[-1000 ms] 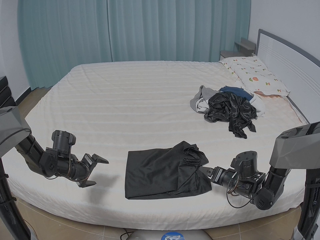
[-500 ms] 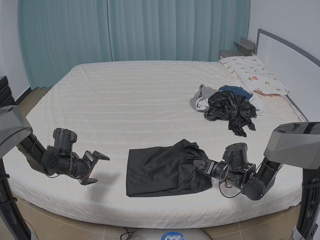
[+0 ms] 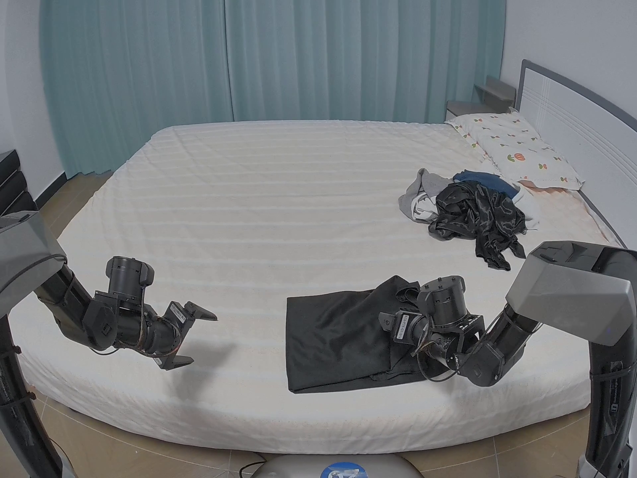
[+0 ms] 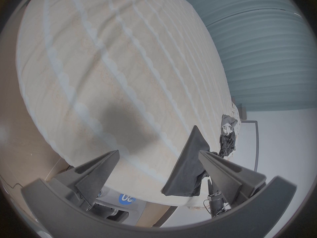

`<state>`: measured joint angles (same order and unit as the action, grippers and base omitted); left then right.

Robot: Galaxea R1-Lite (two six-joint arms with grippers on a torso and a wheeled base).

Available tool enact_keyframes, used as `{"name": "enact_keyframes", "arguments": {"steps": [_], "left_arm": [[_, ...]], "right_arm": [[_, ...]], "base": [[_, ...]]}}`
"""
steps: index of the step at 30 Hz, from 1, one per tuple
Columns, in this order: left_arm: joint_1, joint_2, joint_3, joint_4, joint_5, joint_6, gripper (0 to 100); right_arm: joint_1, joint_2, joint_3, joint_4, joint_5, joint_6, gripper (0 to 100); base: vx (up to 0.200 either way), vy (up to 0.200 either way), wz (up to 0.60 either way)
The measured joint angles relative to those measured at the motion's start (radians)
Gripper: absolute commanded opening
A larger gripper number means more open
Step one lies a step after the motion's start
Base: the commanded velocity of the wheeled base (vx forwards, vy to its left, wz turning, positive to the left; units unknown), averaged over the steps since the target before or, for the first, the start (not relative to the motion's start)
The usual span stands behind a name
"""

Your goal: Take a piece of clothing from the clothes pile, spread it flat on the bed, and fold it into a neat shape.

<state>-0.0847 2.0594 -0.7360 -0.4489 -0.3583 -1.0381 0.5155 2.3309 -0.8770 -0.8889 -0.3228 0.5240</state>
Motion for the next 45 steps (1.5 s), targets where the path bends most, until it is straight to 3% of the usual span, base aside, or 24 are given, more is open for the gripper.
{"name": "enact_keyframes", "arguments": {"steps": [10, 11, 25, 34, 40, 41, 45], "left_arm": [[-0.004, 0.003, 0.004, -0.001, 0.001, 0.001, 100], [-0.004, 0.003, 0.004, 0.000, 0.001, 0.001, 100], [-0.004, 0.004, 0.007, 0.000, 0.000, 0.024, 100], [-0.004, 0.006, 0.011, 0.001, 0.000, 0.036, 100], [-0.004, 0.008, 0.010, 0.001, 0.000, 0.037, 100], [-0.004, 0.009, 0.009, 0.001, 0.000, 0.037, 100], [-0.004, 0.009, 0.007, 0.001, 0.001, 0.035, 100]], "right_arm": [[-0.011, 0.030, -0.026, 0.003, -0.048, -0.057, 100], [-0.012, 0.037, -0.030, 0.003, -0.053, -0.061, 0], [-0.047, 0.009, 0.070, -0.010, -0.049, -0.054, 0], [-0.105, -0.076, 0.254, -0.080, 0.068, 0.015, 0], [-0.125, -0.054, 0.309, -0.183, 0.083, 0.017, 0], [-0.129, -0.050, 0.318, -0.188, 0.084, 0.014, 100], [-0.147, -0.036, 0.357, -0.196, 0.096, 0.009, 100]], "base": [[0.000, 0.000, 0.00], [0.000, 0.000, 0.00], [0.000, 0.000, 0.00], [0.000, 0.000, 0.00], [0.000, 0.000, 0.00], [0.000, 0.000, 0.00], [0.000, 0.000, 0.00]]}}
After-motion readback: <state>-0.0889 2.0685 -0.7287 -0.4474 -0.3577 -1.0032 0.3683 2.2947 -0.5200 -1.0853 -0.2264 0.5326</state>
